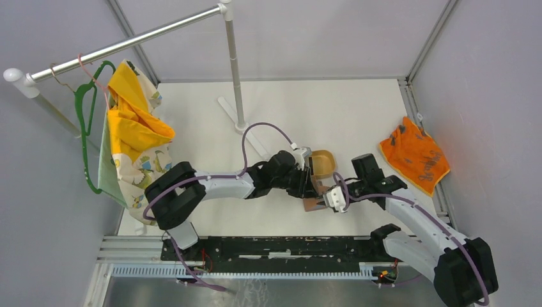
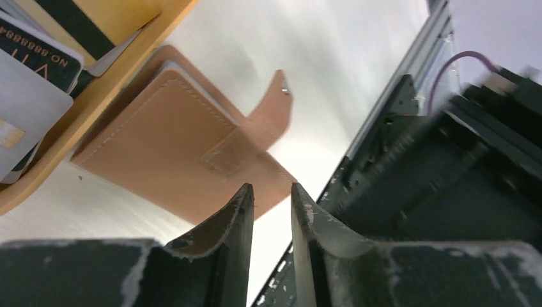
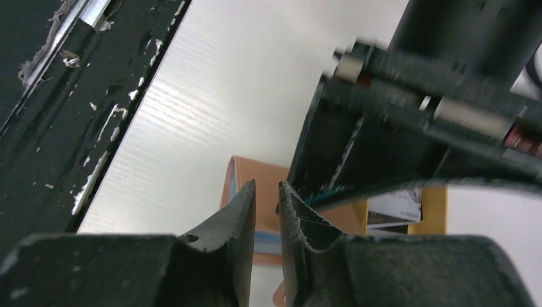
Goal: Put the credit cards into the card holder
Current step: Close the card holder at the center of the board.
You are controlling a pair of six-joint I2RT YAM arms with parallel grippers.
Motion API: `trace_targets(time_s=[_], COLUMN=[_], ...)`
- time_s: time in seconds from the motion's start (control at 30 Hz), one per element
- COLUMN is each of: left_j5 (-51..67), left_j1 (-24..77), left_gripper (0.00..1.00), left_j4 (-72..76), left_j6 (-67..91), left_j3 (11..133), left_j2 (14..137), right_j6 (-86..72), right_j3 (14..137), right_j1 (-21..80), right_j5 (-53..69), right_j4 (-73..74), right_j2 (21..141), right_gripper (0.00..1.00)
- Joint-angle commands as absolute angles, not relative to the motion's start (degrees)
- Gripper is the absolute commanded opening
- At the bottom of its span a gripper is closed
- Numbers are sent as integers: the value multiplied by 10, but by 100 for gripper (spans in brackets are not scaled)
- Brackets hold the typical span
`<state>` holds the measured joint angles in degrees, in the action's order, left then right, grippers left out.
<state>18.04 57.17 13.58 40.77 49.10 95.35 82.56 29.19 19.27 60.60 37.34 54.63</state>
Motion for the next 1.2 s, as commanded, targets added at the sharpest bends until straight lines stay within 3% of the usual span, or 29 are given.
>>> trace_targets(time_s=[0.0, 0.2, 0.5, 0.77, 0.93, 1.17], left_j5=[170, 148, 76, 85, 114, 118], left_j1=[569, 569, 569, 559, 539, 531], left_gripper=[32, 27, 33, 64, 73, 75], left_j4=[145, 161, 156, 237, 364, 432], left_j6=[387, 402, 393, 491, 566, 601], left_j3=[516, 504, 431, 342, 291, 304], left_j2=[1005, 1017, 906, 880, 922, 993], right_j6=[699, 749, 766, 792, 792, 801], right_j3=[288, 253, 248, 262, 264, 269], right_j1=[265, 307, 308, 307, 298, 282], right_j5=[513, 386, 303, 291, 290, 300], right_j4=[233, 216, 228, 277, 286, 306], right_j2=[551, 575, 605, 637, 646, 657], right_gripper=[24, 22, 20, 20, 19, 19])
